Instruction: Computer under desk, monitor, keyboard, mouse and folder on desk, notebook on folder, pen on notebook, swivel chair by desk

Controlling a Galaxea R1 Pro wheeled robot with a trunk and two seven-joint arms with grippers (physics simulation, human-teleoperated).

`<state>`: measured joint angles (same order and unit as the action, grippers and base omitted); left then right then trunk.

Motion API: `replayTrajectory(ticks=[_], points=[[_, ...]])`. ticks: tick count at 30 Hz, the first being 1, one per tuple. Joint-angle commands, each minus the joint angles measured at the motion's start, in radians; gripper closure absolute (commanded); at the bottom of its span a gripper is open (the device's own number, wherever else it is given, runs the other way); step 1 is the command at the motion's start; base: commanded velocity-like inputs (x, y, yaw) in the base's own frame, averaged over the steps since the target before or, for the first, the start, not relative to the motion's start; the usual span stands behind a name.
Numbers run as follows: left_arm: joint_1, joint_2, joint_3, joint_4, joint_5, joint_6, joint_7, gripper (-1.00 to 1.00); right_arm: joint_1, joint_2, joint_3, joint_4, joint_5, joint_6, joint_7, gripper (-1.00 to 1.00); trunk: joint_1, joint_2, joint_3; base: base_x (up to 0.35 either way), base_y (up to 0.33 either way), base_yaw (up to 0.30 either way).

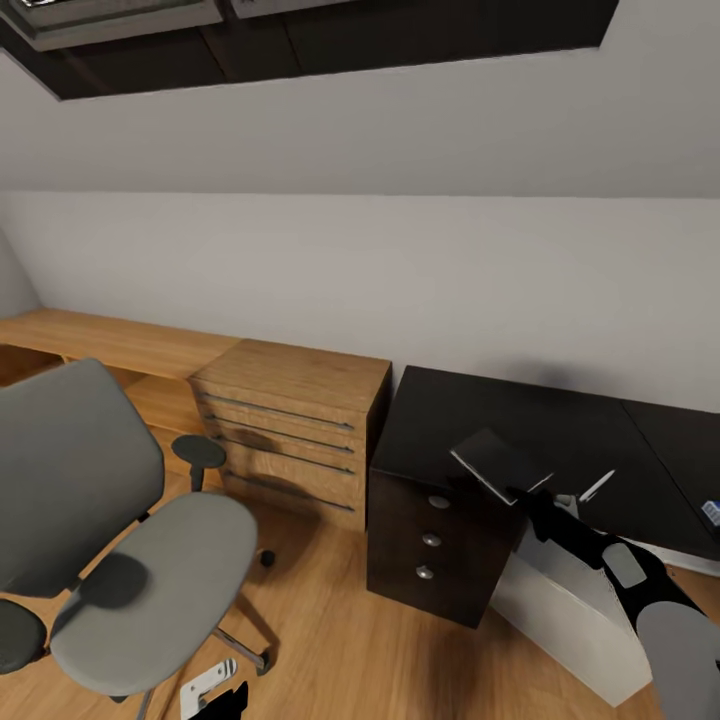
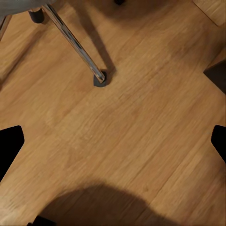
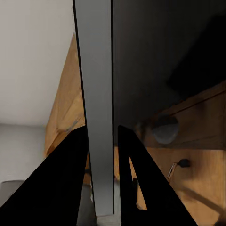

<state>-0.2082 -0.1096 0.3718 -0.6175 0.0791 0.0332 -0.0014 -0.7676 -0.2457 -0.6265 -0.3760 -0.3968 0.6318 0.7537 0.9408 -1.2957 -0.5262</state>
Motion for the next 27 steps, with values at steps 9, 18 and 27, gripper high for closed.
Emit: replayTrajectory(ticks=[9,18,27], points=[[0.0,-0.001,0.003,0.003,0.008,0.004,0.0,-1.0,-0.001,-0.034,-0.008,-0.042,0.024,0.058,-0.005,1.0,-0.035,0.063,0.027,0.0,0.0,0.0],[0.0,-0.001,0.003,0.004,0.008,0.003,0.0,-1.0,-0.001,-0.056,-0.01,-0.045,0.023,0.174,0.008,1.0,-0.038,0.07,0.03,0.0,0.0,0.0],[0.0,-0.001,0.003,0.004,0.008,0.003,0.0,-1.0,-0.001,-0.059,-0.011,-0.046,0.024,0.201,0.011,1.0,-0.038,0.07,0.03,0.0,0.0,-0.09]])
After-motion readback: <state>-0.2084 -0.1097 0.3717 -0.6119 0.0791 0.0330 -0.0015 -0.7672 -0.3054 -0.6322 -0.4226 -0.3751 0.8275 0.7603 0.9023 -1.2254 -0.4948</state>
